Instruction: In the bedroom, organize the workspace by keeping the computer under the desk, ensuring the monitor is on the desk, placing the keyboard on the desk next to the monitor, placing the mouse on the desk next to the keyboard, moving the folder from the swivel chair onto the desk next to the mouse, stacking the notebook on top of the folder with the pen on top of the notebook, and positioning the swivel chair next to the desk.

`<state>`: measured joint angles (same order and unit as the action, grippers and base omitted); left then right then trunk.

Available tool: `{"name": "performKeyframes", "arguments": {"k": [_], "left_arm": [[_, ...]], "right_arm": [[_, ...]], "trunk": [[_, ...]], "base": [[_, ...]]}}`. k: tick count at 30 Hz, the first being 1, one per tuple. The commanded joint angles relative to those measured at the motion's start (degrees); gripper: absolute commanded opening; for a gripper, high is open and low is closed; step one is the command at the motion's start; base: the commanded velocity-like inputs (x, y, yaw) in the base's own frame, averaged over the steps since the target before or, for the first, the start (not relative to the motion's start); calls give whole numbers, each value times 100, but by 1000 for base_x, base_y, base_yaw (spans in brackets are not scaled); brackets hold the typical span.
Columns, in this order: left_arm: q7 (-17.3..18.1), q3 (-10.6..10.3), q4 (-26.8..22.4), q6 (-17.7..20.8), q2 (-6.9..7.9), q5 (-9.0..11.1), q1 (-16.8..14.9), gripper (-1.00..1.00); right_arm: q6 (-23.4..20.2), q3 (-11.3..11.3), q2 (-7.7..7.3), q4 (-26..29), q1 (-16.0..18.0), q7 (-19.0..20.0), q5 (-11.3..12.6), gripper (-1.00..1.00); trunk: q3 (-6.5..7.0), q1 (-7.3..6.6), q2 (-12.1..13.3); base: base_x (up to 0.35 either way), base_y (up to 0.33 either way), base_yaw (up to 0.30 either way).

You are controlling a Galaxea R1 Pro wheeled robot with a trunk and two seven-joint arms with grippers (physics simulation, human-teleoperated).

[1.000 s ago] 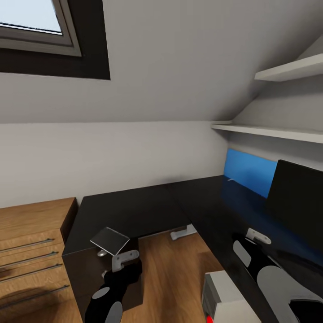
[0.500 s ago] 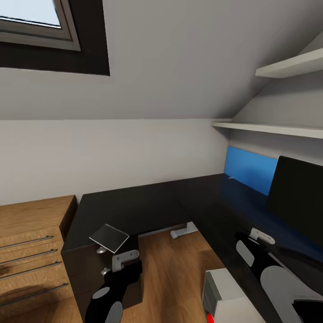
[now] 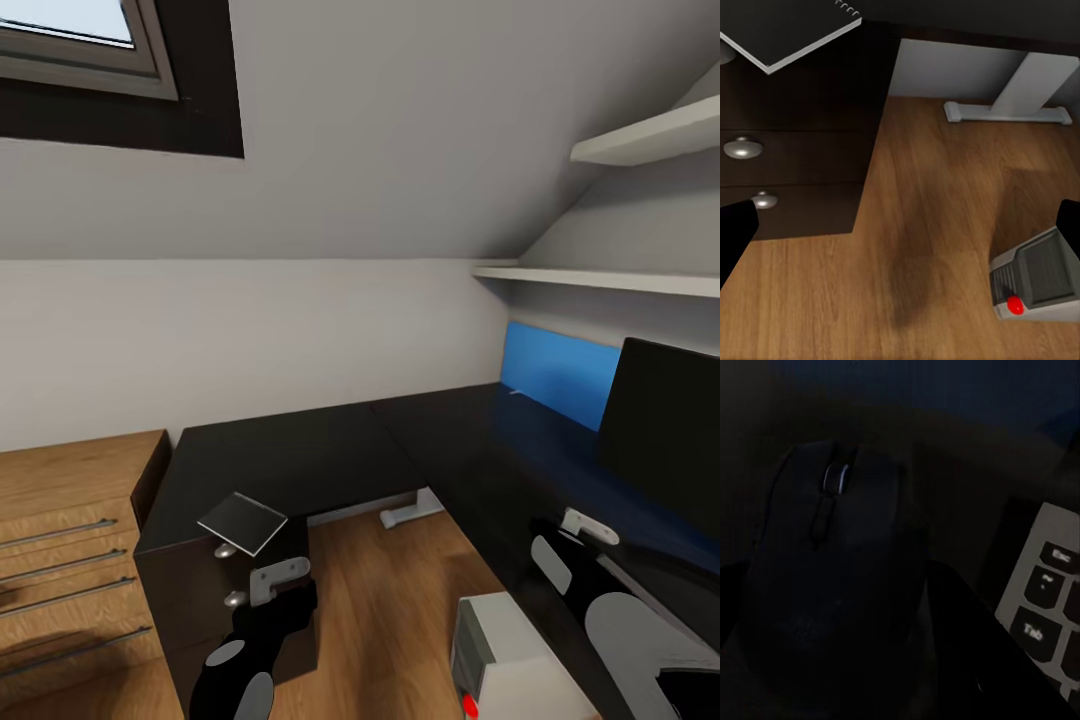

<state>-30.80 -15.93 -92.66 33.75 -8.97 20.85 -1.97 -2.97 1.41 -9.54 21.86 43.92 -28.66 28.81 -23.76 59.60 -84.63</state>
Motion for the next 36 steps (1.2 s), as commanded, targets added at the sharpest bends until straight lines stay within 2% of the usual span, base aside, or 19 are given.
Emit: {"name": "performKeyframes", "arguments": {"k": [1,10,16,25,34,35,36], "left_arm": [[-57,-7,-7,9,1,60,-5,100],[-57,-7,-7,18,1,67,-5,100],[-57,-7,-7,18,1,69,-5,100],[-65,-7,-7,18,-8,69,-5,100],[-58,-7,-7,35,-8,77,-5,100],[-58,-7,-7,35,-8,77,-5,100],[-58,-7,-7,35,-8,78,-5,100]], "right_arm": [[-19,17,-11,11,2,-34,37,-100],[-19,9,-63,11,2,-35,37,-100],[-19,8,-57,11,1,-35,37,-100],[-19,8,-49,11,2,-31,41,-100],[-27,16,-32,11,2,-33,46,-100],[-27,16,-32,15,2,-34,46,100],[-28,17,-31,18,2,-34,46,100]], "trunk": [[-25,23,-46],[-187,220,-407],[-187,220,-407],[-348,418,-767],[-348,418,-767],[-348,418,-767],[-348,418,-767]], "base": [[0,0,0],[0,0,0],[0,0,0],[0,0,0],[0,0,0],[0,0,0],[0,0,0]]}}
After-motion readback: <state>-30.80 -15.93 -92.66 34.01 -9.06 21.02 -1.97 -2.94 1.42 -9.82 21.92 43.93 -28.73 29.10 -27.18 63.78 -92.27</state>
